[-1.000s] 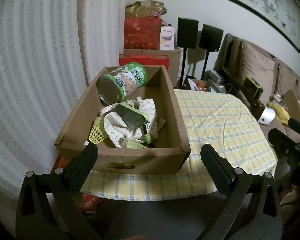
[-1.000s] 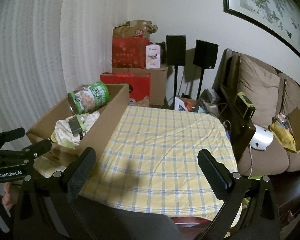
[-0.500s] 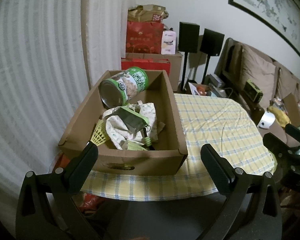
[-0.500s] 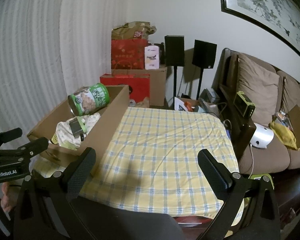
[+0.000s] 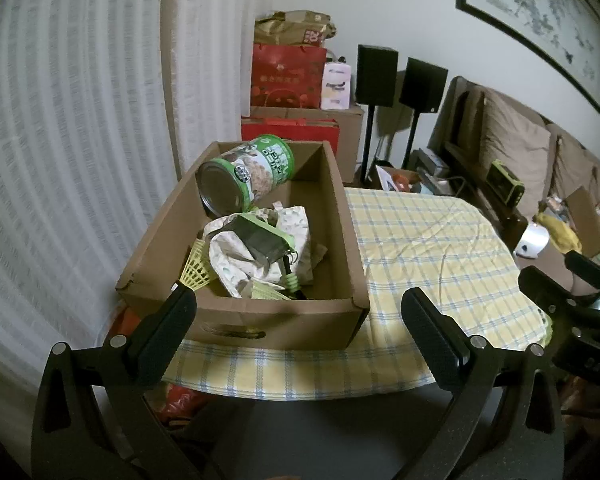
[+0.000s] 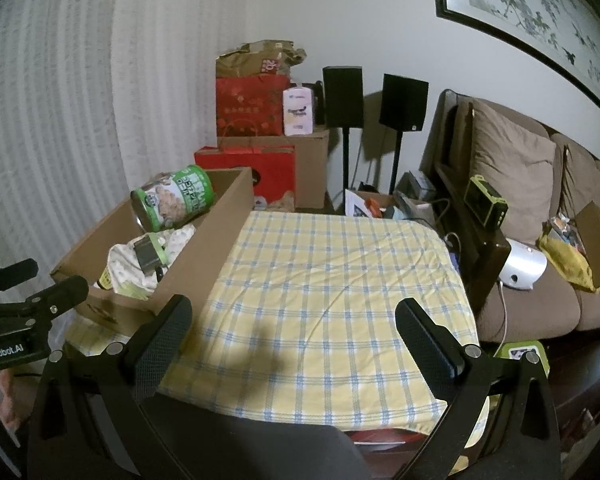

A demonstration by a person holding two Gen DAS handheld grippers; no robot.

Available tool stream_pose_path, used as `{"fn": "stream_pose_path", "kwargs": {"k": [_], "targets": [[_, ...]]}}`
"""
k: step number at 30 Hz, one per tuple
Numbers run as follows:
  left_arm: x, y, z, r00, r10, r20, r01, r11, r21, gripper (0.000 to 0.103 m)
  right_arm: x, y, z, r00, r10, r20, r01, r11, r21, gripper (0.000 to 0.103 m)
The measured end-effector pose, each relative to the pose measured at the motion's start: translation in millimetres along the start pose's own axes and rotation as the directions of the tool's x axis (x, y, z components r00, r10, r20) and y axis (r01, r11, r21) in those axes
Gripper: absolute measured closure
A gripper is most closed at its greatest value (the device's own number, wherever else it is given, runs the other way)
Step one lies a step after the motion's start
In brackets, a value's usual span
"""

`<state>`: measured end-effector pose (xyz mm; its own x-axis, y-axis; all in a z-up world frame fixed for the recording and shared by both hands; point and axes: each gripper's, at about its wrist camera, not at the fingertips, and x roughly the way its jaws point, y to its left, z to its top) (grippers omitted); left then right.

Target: Organize objects

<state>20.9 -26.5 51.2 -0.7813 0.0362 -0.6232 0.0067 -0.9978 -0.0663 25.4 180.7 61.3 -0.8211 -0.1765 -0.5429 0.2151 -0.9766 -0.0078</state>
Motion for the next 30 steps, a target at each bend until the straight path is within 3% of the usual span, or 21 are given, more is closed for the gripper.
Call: {"fn": "stream_pose_path", "kwargs": {"k": [30], "targets": [[2.2, 4.4, 0.7, 1.0, 0.005, -0.007, -0.005, 1.0, -0.01, 0.0, 1.4, 1.9, 0.2, 1.0, 0.001, -0.003, -0.001, 1.0, 0.0, 0.0]]}}
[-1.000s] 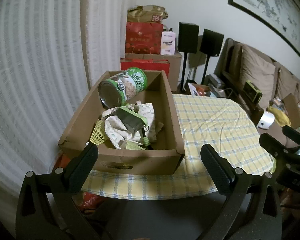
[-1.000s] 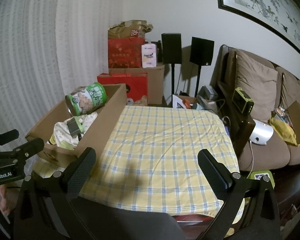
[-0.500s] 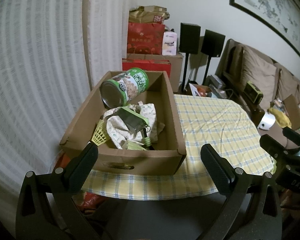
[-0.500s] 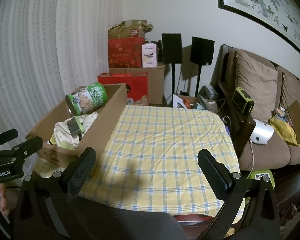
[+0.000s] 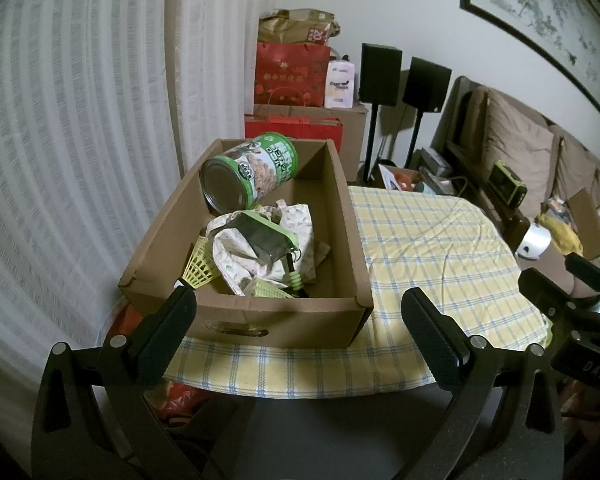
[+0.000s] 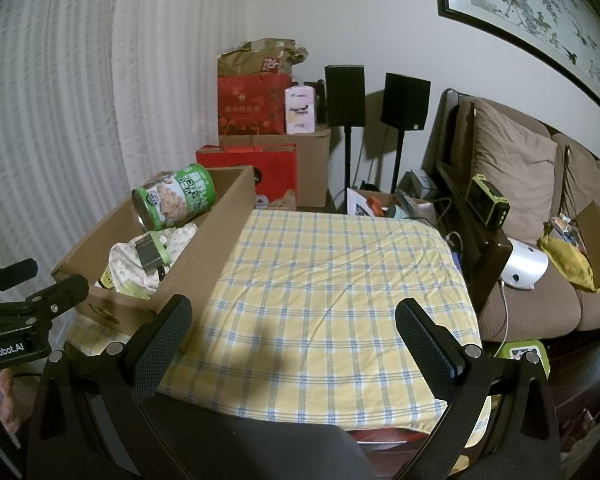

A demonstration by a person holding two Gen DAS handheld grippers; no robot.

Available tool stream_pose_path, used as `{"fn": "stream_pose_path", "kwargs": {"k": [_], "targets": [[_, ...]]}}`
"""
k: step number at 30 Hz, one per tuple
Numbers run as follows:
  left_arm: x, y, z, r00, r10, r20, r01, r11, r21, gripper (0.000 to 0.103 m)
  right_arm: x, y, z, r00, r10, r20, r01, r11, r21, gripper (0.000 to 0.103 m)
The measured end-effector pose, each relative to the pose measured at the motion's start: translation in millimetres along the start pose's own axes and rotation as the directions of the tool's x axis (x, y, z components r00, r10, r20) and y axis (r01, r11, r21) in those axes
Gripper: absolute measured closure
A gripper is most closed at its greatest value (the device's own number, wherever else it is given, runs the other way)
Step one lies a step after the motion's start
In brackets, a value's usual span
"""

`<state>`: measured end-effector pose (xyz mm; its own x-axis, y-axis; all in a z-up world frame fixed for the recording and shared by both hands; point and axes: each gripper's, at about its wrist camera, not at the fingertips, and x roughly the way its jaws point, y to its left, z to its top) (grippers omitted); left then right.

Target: Organize objects

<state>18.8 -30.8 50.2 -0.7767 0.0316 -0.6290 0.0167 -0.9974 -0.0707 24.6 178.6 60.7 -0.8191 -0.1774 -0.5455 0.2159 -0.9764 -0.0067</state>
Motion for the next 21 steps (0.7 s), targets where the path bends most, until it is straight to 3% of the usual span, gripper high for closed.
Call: {"fn": "stream_pose_path", "kwargs": {"k": [21], "targets": [[1.3, -1.4, -3.8, 1.0, 0.008, -0.004, -0.008, 1.0, 0.001, 0.0, 0.1, 3.6, -0.2, 1.0, 0.001, 0.0, -0.001, 1.0, -0.001, 0.0]]}}
